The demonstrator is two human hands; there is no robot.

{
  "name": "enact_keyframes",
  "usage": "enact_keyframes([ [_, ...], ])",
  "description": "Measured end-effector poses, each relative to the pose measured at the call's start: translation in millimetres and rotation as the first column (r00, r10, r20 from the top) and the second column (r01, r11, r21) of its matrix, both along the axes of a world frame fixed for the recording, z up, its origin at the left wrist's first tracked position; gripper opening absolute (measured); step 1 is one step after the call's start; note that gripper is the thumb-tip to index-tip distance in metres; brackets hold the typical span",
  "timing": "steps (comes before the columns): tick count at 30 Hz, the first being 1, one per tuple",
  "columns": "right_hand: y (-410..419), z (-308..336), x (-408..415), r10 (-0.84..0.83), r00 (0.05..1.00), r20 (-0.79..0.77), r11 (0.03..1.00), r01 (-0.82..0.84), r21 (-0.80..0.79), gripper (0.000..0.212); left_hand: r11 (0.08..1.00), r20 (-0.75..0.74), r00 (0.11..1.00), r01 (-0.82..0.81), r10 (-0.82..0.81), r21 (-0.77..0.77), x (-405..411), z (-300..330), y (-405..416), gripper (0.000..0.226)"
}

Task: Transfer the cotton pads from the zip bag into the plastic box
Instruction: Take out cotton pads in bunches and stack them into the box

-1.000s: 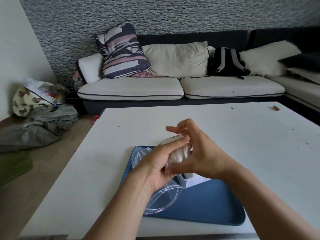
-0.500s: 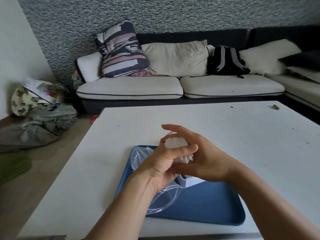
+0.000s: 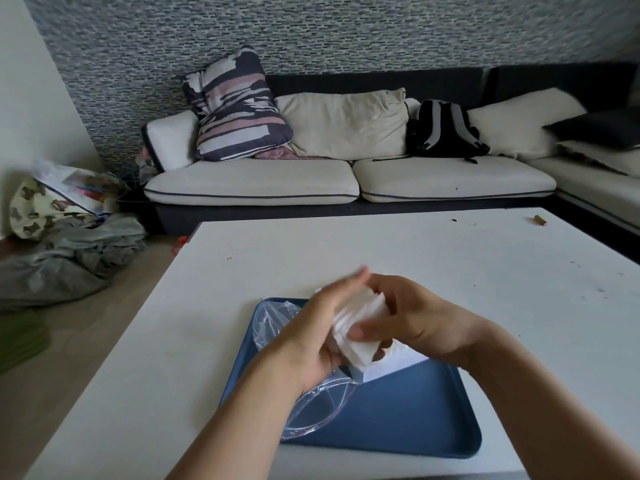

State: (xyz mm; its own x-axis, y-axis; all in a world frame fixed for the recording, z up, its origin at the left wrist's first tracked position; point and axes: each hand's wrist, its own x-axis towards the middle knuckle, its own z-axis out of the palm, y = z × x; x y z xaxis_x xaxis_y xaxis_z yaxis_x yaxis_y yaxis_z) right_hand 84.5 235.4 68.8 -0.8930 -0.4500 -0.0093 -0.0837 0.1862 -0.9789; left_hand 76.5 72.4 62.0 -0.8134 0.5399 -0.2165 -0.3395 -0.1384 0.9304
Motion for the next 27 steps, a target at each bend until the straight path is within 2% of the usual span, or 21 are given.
enact_keyframes([
  [2, -5, -4, -2, -0.091, 0.996, 0.011, 0.995, 0.091, -0.032, 0.038, 0.945, -0.006, 0.951, -0.307, 0.308, -0.109, -2, -1, 8, 0.055],
  [4, -11, -9, -2, -0.183, 0.983, 0.015, 0.981, 0.184, -0.058, 0.041, 0.863, 0.002, 0.865, -0.5, 0.501, -0.076, -2, -3, 16, 0.056],
  [7, -23, -12, -2, -0.208, 0.974, 0.086, 0.968, 0.218, -0.125, 0.051, 0.824, 0.237, 0.819, -0.556, 0.522, 0.106, 0, 1, 19, 0.065],
  [9, -26, -13, -2, -0.215, 0.966, 0.144, 0.961, 0.236, -0.143, 0.059, 0.799, 0.298, 0.796, -0.583, 0.527, 0.147, -6, -2, 18, 0.073],
  [13, -24, -11, -6, -0.247, 0.958, 0.143, 0.967, 0.254, -0.035, 0.063, 0.774, 0.273, 0.774, -0.619, 0.572, 0.133, -17, -14, 22, 0.078],
  [15, -19, -9, -12, -0.326, 0.941, 0.087, 0.945, 0.325, 0.034, 0.065, 0.817, 0.196, 0.817, -0.567, 0.542, 0.104, -20, -16, 23, 0.074],
  [16, -15, -8, -16, -0.39, 0.918, 0.068, 0.921, 0.389, 0.038, 0.067, 0.842, 0.107, 0.84, -0.538, 0.532, 0.042, -22, -15, 24, 0.064],
  [17, -9, -9, -22, -0.466, 0.883, 0.064, 0.885, 0.464, 0.038, 0.066, 0.856, -0.05, 0.861, -0.508, 0.506, -0.096, -24, -16, 23, 0.05],
  [18, -3, -11, -27, -0.537, 0.84, 0.073, 0.844, 0.536, 0.04, 0.062, 0.825, -0.248, 0.866, -0.493, 0.435, -0.277, -29, -21, 20, 0.038],
  [19, 3, -15, -33, -0.59, 0.802, 0.095, 0.807, 0.588, 0.055, 0.054, 0.743, -0.418, 0.854, -0.492, 0.31, -0.454, -33, -29, 16, 0.031],
  [20, 6, -22, -39, -0.613, 0.778, 0.14, 0.79, 0.608, 0.079, 0.047, 0.64, -0.516, 0.84, -0.492, 0.169, -0.59, -37, -37, 11, 0.025],
  [21, 8, -30, -43, -0.603, 0.773, 0.198, 0.797, 0.591, 0.119, 0.042, 0.543, -0.554, 0.832, -0.484, 0.041, -0.686, -40, -44, 8, 0.022],
  [23, 3, -46, -47, -0.521, 0.79, 0.324, 0.854, 0.483, 0.195, 0.037, 0.415, -0.557, 0.816, -0.458, -0.154, -0.786, -40, -58, 4, 0.023],
  [25, -4, -59, -50, -0.459, 0.799, 0.388, 0.887, 0.389, 0.249, 0.039, 0.354, -0.509, 0.807, -0.401, -0.301, -0.845, -38, -66, 4, 0.023],
  [27, -8, -67, -52, -0.455, 0.812, 0.366, 0.881, 0.349, 0.321, 0.043, 0.345, -0.458, 0.801, -0.336, -0.384, -0.877, -36, -69, 4, 0.026],
])
